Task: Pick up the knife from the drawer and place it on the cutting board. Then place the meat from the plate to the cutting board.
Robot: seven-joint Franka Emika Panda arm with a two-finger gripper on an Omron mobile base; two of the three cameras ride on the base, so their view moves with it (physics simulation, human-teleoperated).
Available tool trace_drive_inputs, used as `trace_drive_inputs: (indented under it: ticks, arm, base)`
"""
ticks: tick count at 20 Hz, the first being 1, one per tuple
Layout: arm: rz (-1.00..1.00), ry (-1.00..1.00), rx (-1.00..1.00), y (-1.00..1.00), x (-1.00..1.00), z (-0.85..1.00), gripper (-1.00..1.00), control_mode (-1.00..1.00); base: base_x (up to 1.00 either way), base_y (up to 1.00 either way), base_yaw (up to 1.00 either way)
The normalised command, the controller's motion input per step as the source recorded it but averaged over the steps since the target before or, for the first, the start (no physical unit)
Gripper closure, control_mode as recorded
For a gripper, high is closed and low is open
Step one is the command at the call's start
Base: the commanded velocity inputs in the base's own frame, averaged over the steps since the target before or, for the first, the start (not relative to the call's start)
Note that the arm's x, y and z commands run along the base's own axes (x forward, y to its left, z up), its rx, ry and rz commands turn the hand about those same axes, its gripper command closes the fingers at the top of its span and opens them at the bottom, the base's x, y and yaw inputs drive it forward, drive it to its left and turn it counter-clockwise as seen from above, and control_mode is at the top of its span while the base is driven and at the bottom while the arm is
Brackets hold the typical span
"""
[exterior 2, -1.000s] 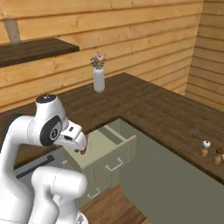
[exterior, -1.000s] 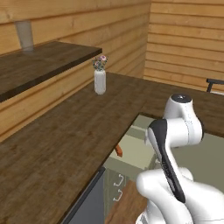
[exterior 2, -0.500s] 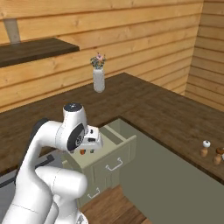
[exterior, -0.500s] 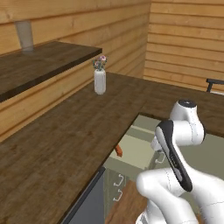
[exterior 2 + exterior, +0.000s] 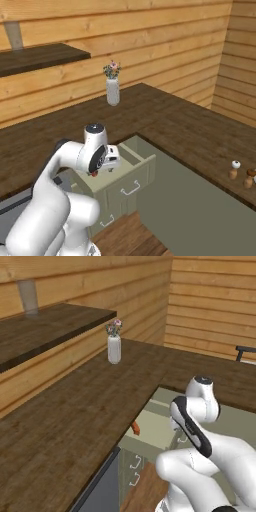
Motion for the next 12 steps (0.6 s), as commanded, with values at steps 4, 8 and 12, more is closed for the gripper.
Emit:
trace_drive_inputs:
  ticks: [4, 8, 12]
  arm:
    - [0.01, 0.07, 0.00, 0.00, 0.58, -0.21, -1.00, -1.00]
    - [0.00, 0.05, 0.00, 0.00, 0.55, -0.27, -1.00, -1.00]
    - [0.02, 0.01, 0.00, -0.03, 0.43, -0.32, -1.00, -1.00]
  base:
    - [0.00, 0.00, 0.00]
    - [0.00, 0.00, 0.00]
    - [0.00, 0.00, 0.00]
